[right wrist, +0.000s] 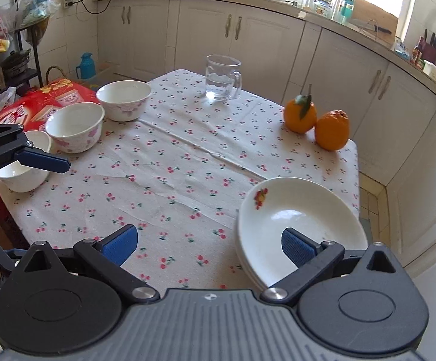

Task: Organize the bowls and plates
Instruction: 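Move the right tool to a pink-flower white bowl and grasp its rim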

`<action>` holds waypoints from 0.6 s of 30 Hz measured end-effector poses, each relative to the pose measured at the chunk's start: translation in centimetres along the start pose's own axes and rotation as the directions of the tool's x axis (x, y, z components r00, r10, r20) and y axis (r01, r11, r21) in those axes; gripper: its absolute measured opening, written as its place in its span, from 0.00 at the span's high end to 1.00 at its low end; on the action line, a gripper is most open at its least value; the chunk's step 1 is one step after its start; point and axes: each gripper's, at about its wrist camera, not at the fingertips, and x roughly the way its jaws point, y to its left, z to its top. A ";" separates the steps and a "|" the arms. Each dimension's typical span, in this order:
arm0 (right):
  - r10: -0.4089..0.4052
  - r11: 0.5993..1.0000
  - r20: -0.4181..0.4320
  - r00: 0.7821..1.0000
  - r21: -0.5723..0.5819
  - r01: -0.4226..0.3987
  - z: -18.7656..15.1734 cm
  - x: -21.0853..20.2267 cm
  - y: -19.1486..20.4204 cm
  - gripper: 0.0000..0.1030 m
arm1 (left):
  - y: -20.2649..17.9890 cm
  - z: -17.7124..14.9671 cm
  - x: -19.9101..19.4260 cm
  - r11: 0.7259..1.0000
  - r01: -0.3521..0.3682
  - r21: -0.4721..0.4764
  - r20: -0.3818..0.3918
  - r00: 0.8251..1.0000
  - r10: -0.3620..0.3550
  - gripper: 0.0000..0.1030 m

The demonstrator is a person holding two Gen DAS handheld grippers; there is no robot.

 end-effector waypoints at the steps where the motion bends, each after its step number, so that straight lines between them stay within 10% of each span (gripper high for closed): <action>1: 0.017 1.000 0.005 1.000 0.002 -0.017 0.2 0.1 0.9 0.00 | 0.4 -0.5 -0.6 1.000 -0.008 -0.005 0.002 1.000 0.008 0.07; 18: 0.162 0.987 0.036 0.986 -0.002 -0.162 3.9 3.4 11.2 0.00 | 7.5 -7.2 -8.2 0.979 -0.197 -0.045 -0.027 0.980 0.196 0.07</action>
